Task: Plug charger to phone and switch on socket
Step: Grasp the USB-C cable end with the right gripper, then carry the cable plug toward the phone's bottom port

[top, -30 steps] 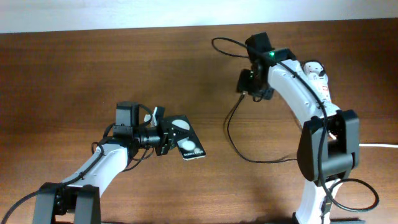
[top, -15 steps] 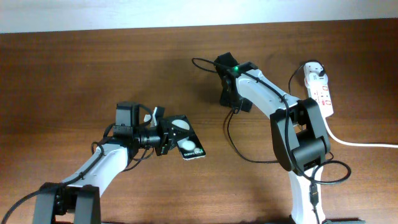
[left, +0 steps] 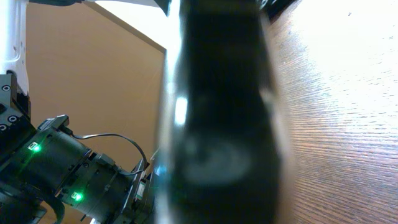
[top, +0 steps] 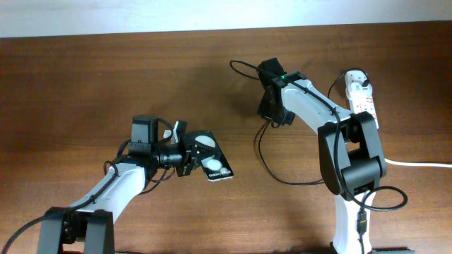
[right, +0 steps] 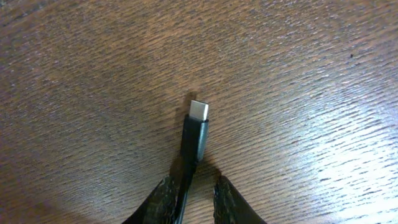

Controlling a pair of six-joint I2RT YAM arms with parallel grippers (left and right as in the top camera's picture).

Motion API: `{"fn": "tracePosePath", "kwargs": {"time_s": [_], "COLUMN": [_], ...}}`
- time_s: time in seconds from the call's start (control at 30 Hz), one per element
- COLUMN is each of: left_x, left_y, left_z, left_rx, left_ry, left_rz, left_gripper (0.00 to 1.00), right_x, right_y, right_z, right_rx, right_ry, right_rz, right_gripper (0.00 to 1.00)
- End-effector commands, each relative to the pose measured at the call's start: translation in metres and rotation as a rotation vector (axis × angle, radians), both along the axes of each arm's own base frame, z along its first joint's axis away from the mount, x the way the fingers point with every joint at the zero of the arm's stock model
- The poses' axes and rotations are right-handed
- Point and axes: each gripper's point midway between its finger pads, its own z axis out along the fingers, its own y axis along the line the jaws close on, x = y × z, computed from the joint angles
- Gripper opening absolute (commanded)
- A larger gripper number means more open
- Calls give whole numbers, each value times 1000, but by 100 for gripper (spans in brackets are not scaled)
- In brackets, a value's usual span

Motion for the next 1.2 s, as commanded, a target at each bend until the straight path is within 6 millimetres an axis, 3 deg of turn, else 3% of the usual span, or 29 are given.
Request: {"fn": "tracePosePath", "kwargs": {"time_s": [0.0,0.17,0.23,0.3,0.37,0.4,0.47,0.5,0.57,0.6,0.67,0.73,0.8,0.87,1.0,1.17], "left_x": [3,3,-1,-7,-5,0,13,20,28,33,38,42,39,37,41,33], "left_y": [-3,-3,-3,-2,-3,-8,-14,-15,-16,-17,-18,-22,-35,-39,-38,-40], "left_z": [8,8,6,1,4,19,49,58,73,88,107,109,108,108,107,108], "left_rx": [-16,-15,-12,-5,-15,-61,-143,-152,-174,-206,-235,-232,-235,-236,-222,-221], "left_ry": [-36,-36,-9,43,16,-106,-271,-324,-393,-426,-509,-504,-478,-478,-494,-568], "left_rz": [-22,-22,-22,-22,-28,-76,-115,-105,-96,-80,-74,-47,-49,-57,-33,-98], "left_gripper": [1,0,0,0,0,0,0,0,0,0,0,0,0,0,0,0], "right_x": [-48,-49,-43,-30,-34,-48,-77,-105,-136,-169,-209,-241,-251,-252,-242,-235], "right_y": [0,1,12,37,50,41,22,29,31,37,41,37,44,66,109,118], "right_z": [-50,-54,-45,0,85,137,187,222,245,263,285,267,219,193,171,171], "right_rx": [-15,-12,37,173,378,444,481,578,610,669,727,713,641,554,472,496], "right_ry": [182,176,168,84,-41,-110,-160,-214,-220,-227,-305,-293,-231,-201,-196,-215], "right_rz": [20,27,163,330,457,509,539,657,709,779,857,836,755,794,809,819], "right_gripper": [22,7,4,4,4,4,4,4,4,4,4,4,4,4,4,4]}}
